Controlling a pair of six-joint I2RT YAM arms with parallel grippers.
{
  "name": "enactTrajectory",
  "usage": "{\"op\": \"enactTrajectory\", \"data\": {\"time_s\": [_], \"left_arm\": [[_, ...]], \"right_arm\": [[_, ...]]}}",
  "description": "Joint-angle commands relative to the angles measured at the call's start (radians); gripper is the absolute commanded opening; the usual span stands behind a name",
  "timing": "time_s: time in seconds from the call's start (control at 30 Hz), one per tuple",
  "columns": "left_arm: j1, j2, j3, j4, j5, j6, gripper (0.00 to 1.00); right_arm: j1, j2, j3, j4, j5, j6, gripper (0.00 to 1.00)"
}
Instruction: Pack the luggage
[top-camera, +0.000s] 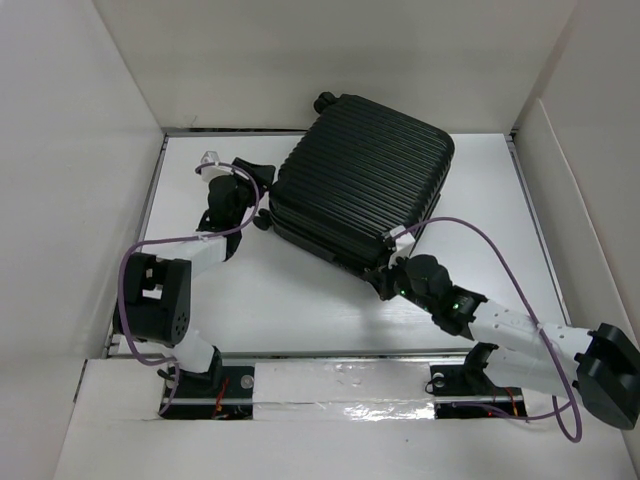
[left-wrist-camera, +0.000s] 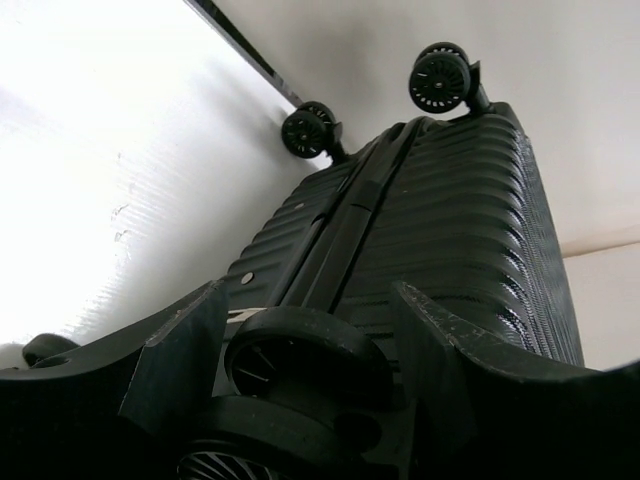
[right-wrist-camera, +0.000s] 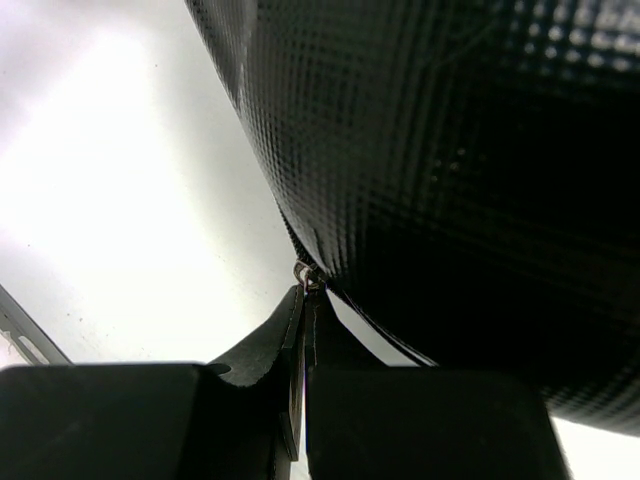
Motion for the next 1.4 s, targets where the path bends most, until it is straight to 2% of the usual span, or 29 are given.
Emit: {"op": "enactTrajectory", "data": {"time_s": [0.0, 0.17, 0.33, 0.43, 0.5, 0.6, 0.67, 0.77, 0.83, 0.93, 1.13, 1.37], "left_arm": [[-0.031, -0.08, -0.09, 0.16, 0.06, 0.061, 0.0], [-0.202, -0.18, -0.223, 0.168, 0.006, 0.151, 0.0], [-0.326, -0.275, -0.332, 0.159, 0.026, 0.165, 0.0], [-0.439, -0.356, -0.392, 0.145, 0.015, 0.148, 0.0], [-0.502, -0.397, -0.403, 0.116, -0.044, 0.142, 0.0], [-0.603, -0.462, -0.404, 0.102, -0.071, 0.125, 0.0], [-0.662, -0.496, -0.403, 0.09, -0.081, 0.115, 0.0], [-0.717, -0.534, -0.397, 0.07, -0.086, 0.102, 0.0], [-0.726, -0.555, -0.389, 0.035, -0.072, 0.093, 0.0], [-0.752, -0.585, -0.398, 0.024, -0.032, 0.066, 0.0], [-0.85, -0.521, -0.36, 0.066, -0.025, 0.047, 0.0], [-0.981, -0.34, -0.181, 0.14, -0.112, 0.125, 0.0]], "right_arm": [[-0.016, -0.016, 0.047, 0.126, -0.059, -0.001, 0.0], [-0.037, -0.01, 0.105, 0.108, -0.058, -0.03, 0.0], [-0.076, -0.031, 0.17, 0.031, -0.018, -0.078, 0.0], [-0.105, -0.034, 0.191, 0.014, -0.045, -0.099, 0.0], [-0.105, -0.007, 0.203, 0.011, -0.112, -0.108, 0.0], [-0.062, 0.093, 0.217, 0.075, -0.228, -0.092, 0.0], [0.017, 0.184, 0.228, 0.157, -0.304, -0.075, 0.0], [0.138, 0.275, 0.307, 0.159, -0.363, -0.097, 0.0], [0.171, 0.338, 0.343, 0.149, -0.403, -0.13, 0.0], [0.171, 0.342, 0.332, 0.177, -0.43, -0.128, 0.0], [0.039, 0.222, 0.191, 0.202, -0.391, -0.116, 0.0], [-0.188, -0.052, 0.121, 0.022, -0.39, -0.171, 0.0]]}}
